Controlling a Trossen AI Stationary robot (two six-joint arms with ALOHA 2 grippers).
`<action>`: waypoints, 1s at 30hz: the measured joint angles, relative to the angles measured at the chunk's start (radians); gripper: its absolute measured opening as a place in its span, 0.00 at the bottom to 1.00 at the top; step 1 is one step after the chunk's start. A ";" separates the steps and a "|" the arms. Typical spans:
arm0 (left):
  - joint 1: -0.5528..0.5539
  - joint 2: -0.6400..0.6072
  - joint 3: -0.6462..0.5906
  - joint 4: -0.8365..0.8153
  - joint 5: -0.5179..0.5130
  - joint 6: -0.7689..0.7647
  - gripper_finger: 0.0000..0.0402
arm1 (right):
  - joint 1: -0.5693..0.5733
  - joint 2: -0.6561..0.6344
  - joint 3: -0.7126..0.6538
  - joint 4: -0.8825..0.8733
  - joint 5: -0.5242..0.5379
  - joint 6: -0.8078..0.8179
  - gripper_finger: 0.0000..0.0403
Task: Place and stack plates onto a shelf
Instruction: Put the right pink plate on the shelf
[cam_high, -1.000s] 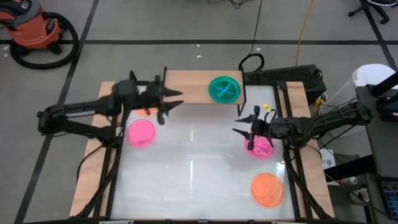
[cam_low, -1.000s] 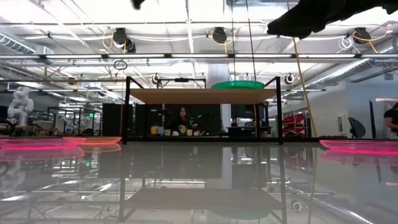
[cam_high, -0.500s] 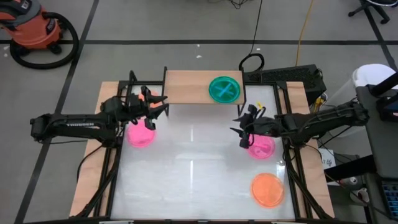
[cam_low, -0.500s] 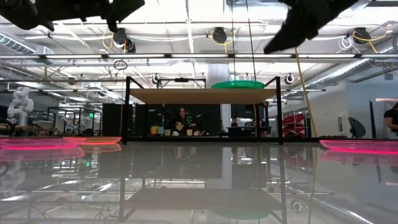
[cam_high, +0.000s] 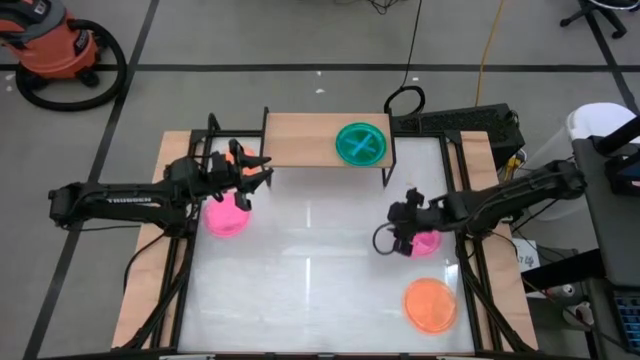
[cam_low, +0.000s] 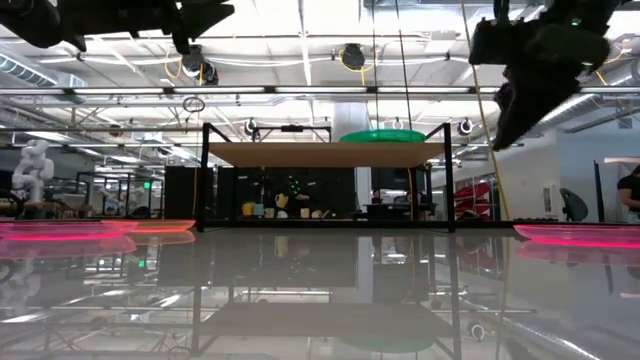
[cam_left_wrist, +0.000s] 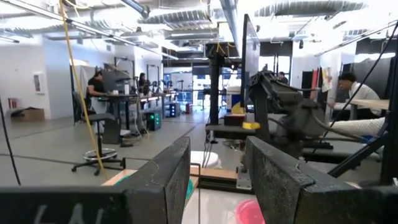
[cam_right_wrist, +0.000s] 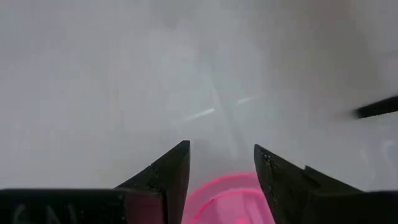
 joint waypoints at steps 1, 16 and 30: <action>0.000 0.000 0.000 0.000 -0.001 0.009 0.40 | 0.017 0.017 0.000 -0.001 -0.005 0.014 0.40; 0.000 0.000 0.000 0.005 -0.035 0.016 0.40 | 0.194 0.247 -0.001 -0.055 -0.001 0.328 0.40; 0.000 0.009 0.000 -0.008 -0.035 -0.015 0.40 | 0.206 0.333 -0.105 -0.071 0.010 0.479 0.40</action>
